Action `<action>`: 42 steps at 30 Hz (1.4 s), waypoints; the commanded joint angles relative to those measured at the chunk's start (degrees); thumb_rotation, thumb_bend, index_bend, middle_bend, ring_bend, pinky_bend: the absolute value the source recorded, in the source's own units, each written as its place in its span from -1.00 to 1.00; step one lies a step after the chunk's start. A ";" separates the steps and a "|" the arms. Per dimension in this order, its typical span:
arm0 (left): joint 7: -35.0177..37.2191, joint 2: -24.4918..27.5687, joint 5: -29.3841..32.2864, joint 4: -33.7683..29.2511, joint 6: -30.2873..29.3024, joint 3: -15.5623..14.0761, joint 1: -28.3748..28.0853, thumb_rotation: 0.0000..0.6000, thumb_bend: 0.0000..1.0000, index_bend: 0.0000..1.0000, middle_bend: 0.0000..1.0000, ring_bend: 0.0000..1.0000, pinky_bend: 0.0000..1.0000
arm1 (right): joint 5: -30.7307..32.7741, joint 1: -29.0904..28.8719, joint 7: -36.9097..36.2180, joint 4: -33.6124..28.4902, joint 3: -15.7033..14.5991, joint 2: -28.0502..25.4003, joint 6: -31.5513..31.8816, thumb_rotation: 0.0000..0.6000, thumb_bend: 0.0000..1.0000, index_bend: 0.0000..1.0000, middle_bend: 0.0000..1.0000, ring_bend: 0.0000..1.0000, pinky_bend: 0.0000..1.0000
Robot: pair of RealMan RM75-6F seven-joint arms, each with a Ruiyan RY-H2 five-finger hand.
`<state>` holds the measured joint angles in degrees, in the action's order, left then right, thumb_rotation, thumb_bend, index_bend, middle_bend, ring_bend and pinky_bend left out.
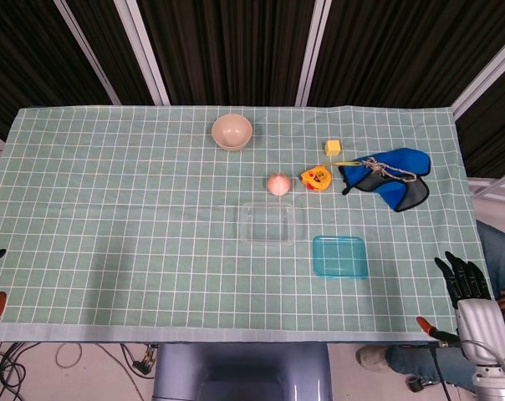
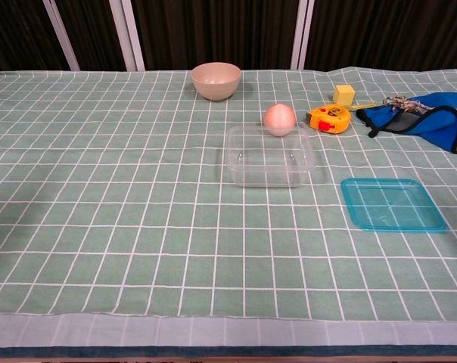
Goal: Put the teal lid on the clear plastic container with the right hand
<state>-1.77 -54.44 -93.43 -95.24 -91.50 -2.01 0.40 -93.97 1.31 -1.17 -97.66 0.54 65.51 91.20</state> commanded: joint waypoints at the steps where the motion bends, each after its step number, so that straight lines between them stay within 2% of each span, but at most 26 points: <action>1: 0.19 -0.17 -0.12 0.32 0.28 -0.07 -0.10 1.00 -0.08 -0.77 -1.00 -1.00 -1.00 | -0.28 -0.98 0.59 -2.06 -0.65 -2.13 -2.30 1.00 -0.72 -0.89 -0.96 -1.00 -1.00; 5: 0.14 -0.23 -0.24 0.32 0.37 -0.02 -0.20 1.00 -0.08 -0.77 -1.00 -1.00 -1.00 | 2.34 -4.06 3.79 -7.74 -0.34 -7.64 -8.98 1.00 -0.80 -0.90 -0.96 -1.00 -1.00; 9: 0.19 -0.20 0.27 0.07 0.49 0.13 -0.16 1.00 -0.08 -0.77 -1.00 -1.00 -1.00 | 8.73 -8.76 5.25 -16.84 0.69 -15.03 -18.86 1.00 -0.80 -0.90 -0.96 -1.00 -1.00; 11: 0.14 -0.20 0.36 -0.04 0.54 0.16 -0.15 1.00 -0.08 -0.77 -1.00 -1.00 -1.00 | 12.53 -10.87 7.08 -19.93 1.64 -17.09 -22.48 1.00 -0.80 -0.90 -0.96 -1.00 -1.00; 15: 0.46 0.00 0.37 -0.28 0.90 0.02 -0.21 1.00 -0.08 -0.77 -1.00 -1.00 -1.00 | 22.01 -16.48 16.38 -24.55 3.83 -18.19 -29.14 1.00 -0.80 -0.90 -0.96 -1.00 -1.00; 20: 0.86 0.27 1.16 -0.63 1.68 0.18 -0.45 1.00 -0.08 -0.77 -1.00 -1.00 -1.00 | 35.86 -23.63 26.98 -25.25 6.06 -12.98 -32.72 1.00 -0.80 -0.90 -0.96 -1.00 -1.00; 23: 1.33 0.16 1.44 -0.76 1.95 0.37 -0.65 1.00 -0.08 -0.77 -1.00 -1.00 -1.00 | 43.73 -27.32 32.12 -24.03 7.16 -8.65 -31.68 1.00 -0.80 -0.91 -0.96 -1.00 -1.00; 28: 1.63 0.04 2.15 -0.77 2.14 0.73 -0.75 1.00 -0.08 -0.77 -1.00 -1.00 -1.00 | 57.65 -33.90 42.44 -22.08 7.12 -2.23 -28.40 1.00 -0.80 -0.93 -0.96 -1.00 -1.00; 33: 1.17 0.08 2.33 -1.02 3.31 0.61 -1.20 1.00 -0.08 -0.77 -1.00 -1.00 -1.00 | 62.82 -36.99 46.54 -19.88 6.78 2.30 -25.33 1.00 -0.80 -0.93 -0.96 -1.00 -1.00; 42: 0.46 0.11 2.50 -1.58 3.92 0.44 -1.35 1.00 -0.08 -0.77 -1.00 -1.00 -1.00 | 63.64 -39.33 46.65 -12.73 6.51 10.77 -23.02 1.00 -0.80 -0.93 -0.96 -1.00 -1.00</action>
<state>-1.31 -54.33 -90.93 -96.82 -87.58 -1.57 -0.95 -30.67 -37.37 45.46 -111.78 7.08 74.94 67.89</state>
